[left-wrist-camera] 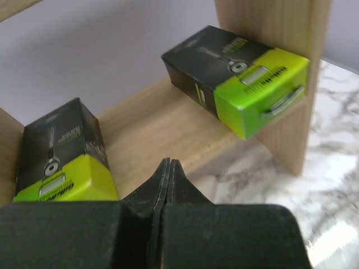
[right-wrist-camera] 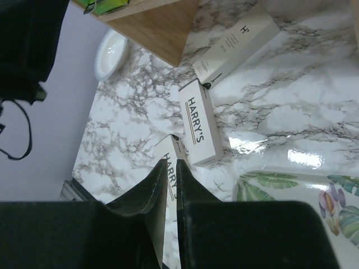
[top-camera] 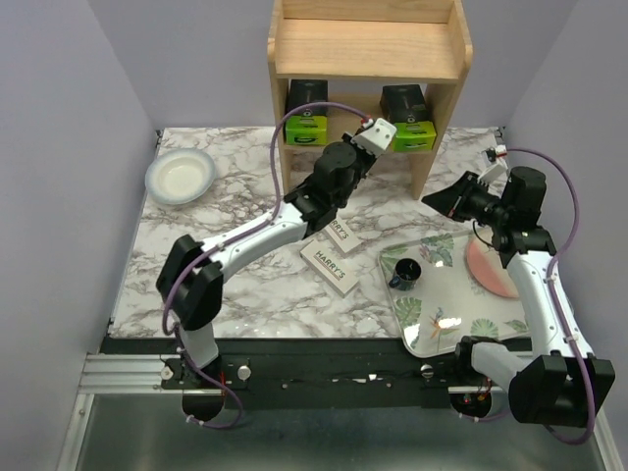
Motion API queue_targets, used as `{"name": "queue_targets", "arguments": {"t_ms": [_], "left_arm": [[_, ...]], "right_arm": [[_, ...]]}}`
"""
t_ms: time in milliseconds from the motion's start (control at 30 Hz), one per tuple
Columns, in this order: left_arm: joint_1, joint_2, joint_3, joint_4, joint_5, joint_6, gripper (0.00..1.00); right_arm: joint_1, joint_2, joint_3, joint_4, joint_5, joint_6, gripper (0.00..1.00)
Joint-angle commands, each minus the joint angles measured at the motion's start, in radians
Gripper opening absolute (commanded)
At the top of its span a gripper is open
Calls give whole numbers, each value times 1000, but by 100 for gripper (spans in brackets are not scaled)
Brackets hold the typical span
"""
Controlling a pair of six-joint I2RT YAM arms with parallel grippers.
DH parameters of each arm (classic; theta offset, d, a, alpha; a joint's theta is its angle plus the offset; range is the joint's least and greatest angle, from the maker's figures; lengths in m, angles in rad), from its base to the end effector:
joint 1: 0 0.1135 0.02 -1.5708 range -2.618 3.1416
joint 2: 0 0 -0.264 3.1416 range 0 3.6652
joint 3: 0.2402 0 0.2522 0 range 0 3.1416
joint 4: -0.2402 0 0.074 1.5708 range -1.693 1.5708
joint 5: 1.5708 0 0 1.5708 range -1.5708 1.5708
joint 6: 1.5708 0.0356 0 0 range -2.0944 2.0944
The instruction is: Place and organize the shaving razors onto the shelf
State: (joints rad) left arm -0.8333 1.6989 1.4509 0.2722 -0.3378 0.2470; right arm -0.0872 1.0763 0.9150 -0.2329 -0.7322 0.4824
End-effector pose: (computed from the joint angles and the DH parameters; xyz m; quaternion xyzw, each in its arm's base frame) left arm 0.2868 -0.2981 0.3760 0.2509 0.6524 -0.0914 0.7093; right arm 0.2401 0.0029 0.3272 0.0276 0.8013 0.3937 0.4496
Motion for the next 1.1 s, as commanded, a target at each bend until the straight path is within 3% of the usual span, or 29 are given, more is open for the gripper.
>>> {"name": "queue_targets", "arguments": {"t_ms": [0, 133, 233, 300, 467, 633, 700, 733, 900, 967, 1067], "left_arm": [[-3, 172, 150, 183, -159, 54, 0], [-3, 306, 267, 209, -188, 55, 0], [19, 398, 354, 211, -205, -38, 0], [51, 467, 439, 174, -118, -136, 0], [80, 648, 697, 116, -7, -169, 0], [94, 720, 805, 63, 182, -195, 0], [100, 742, 845, 30, 221, -242, 9], [100, 743, 847, 19, 268, -244, 18], [102, 766, 871, 4, 338, -282, 38], [103, 775, 890, 2, 346, -278, 41], [102, 719, 829, 24, 202, -272, 40]], "right_arm": [[-13, -24, -21, -54, 48, -62, 19], [-13, -32, -39, -59, 42, -70, 19], [-16, -41, -47, -59, 36, -68, 19], [-19, -47, -62, -59, 36, -59, 19], [-25, -62, -88, -80, 28, -67, 19], [-37, -70, -106, -77, 42, -74, 19], [-48, -65, -111, -63, 47, -65, 19], [-51, -64, -111, -60, 47, -64, 19], [-78, -47, -110, -49, 45, -53, 19], [-91, -39, -108, -48, 47, -50, 19], [-101, -29, -100, -42, 30, -44, 19]]}}
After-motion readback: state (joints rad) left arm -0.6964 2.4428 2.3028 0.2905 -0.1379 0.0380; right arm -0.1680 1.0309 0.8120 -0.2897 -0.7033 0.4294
